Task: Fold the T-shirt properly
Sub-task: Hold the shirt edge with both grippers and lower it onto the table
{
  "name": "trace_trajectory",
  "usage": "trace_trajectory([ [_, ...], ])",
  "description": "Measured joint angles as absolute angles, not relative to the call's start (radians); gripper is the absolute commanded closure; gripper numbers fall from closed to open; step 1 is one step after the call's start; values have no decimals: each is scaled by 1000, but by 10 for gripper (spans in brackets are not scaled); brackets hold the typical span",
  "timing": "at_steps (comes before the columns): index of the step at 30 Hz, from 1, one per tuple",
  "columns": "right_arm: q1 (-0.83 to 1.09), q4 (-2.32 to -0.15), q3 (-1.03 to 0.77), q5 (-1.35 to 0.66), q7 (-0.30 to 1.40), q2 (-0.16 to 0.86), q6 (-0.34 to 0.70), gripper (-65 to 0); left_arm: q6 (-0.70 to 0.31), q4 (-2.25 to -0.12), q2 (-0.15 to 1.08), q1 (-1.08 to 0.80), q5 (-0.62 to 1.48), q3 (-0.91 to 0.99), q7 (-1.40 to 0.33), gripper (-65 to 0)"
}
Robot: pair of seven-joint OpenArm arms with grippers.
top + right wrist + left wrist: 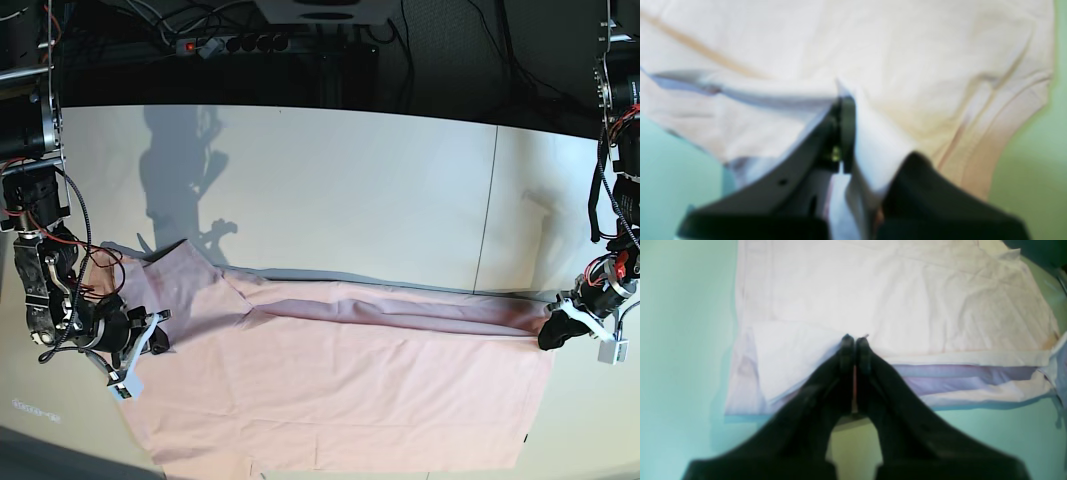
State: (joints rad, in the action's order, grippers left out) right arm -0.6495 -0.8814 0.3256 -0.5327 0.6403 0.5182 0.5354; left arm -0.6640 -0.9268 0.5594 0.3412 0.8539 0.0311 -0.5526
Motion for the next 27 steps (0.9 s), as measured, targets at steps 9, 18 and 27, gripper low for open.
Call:
trace_trajectory([
  [9,-710,-840,372,-509,627,509,535,0,-664,-927,559,341,825,31,-553,0],
  [18,-750,-783,374,-407,576,463,535,0,-664,-927,559,341,824,31,-553,0],
  [27,-776,-749,374,-373,549,448,535,0,-664,-927,560,341,824,31,-552,-131],
])
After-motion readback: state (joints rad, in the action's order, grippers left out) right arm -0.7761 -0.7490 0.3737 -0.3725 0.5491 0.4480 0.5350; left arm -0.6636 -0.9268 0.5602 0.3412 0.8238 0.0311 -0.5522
